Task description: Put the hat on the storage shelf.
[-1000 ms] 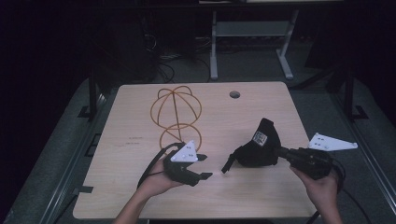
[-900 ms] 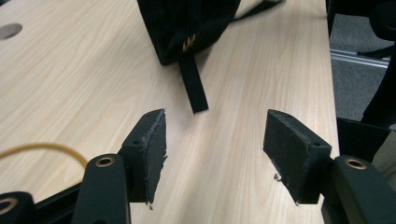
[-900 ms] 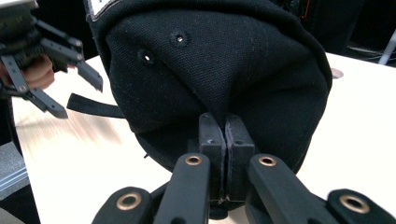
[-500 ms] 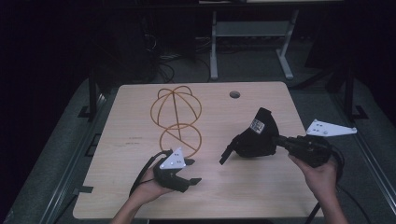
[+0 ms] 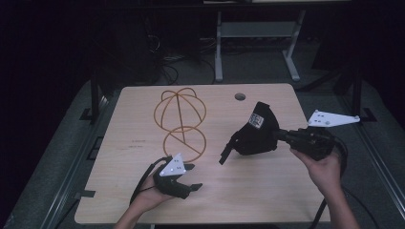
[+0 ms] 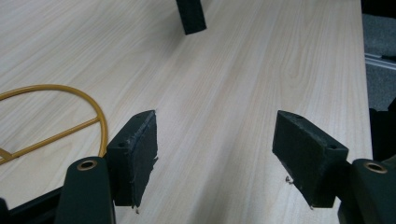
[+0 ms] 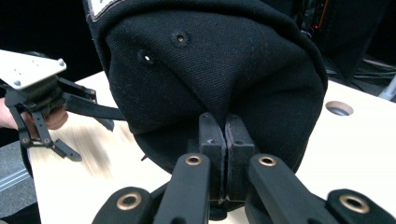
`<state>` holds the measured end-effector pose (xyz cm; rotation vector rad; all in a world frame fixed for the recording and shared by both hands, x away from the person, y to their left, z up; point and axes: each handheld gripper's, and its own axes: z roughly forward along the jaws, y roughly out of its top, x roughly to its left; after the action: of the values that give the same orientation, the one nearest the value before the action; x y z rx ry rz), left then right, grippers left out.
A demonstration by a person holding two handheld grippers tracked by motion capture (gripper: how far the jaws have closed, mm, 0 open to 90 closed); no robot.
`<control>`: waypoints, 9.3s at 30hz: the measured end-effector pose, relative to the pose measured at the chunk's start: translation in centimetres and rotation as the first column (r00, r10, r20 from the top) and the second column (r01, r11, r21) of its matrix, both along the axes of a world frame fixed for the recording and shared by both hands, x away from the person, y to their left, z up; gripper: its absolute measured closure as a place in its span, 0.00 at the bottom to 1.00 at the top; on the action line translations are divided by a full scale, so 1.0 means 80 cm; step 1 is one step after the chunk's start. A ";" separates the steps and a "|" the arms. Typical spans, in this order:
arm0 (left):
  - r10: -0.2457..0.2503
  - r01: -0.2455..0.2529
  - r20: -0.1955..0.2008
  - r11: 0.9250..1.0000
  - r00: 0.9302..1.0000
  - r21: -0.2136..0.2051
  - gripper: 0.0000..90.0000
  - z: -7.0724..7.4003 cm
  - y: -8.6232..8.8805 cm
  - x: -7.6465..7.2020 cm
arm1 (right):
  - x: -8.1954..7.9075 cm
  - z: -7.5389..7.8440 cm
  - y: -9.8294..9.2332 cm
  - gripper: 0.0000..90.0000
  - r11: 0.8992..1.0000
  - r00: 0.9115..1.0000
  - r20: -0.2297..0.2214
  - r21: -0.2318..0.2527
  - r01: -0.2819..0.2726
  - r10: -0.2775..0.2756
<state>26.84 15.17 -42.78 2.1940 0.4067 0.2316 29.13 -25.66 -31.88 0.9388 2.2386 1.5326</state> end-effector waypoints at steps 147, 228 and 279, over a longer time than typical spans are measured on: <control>0.008 -0.008 -0.004 0.999 1.000 -0.049 0.28 -0.003 0.005 0.001 | 0.167 0.097 0.162 0.37 0.990 0.982 -0.127 -0.022 -0.141 0.137; 0.026 -0.027 -0.034 0.999 0.999 -0.039 0.28 -0.007 0.010 0.004 | 0.125 0.012 0.031 0.31 1.000 0.976 -0.217 0.010 -0.004 0.006; 0.043 -0.044 -0.034 0.998 0.999 -0.035 0.25 -0.008 0.011 0.005 | 0.071 -0.096 -0.034 0.28 0.997 0.943 -0.328 0.027 0.074 -0.061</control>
<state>27.22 16.08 -43.45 2.1576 0.4735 0.2102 34.84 -28.39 -39.54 1.3555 2.3688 1.4861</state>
